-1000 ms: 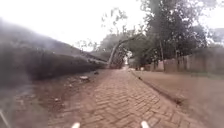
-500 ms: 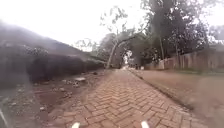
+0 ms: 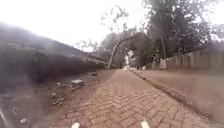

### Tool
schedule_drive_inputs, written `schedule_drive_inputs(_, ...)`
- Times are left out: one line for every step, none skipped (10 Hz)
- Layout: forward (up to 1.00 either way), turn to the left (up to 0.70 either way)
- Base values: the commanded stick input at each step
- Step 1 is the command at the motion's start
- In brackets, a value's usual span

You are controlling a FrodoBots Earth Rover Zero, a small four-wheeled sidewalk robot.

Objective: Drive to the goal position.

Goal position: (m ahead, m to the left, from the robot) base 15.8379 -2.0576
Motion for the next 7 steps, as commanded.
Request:
schedule_drive_inputs(0.70, 0.06)
schedule_drive_inputs(0.70, 0.07)
schedule_drive_inputs(0.70, -0.31)
schedule_drive_inputs(0.70, -0.34)
schedule_drive_inputs(0.70, -0.35)
schedule_drive_inputs(0.70, -0.35)
schedule_drive_inputs(0.70, -0.29)
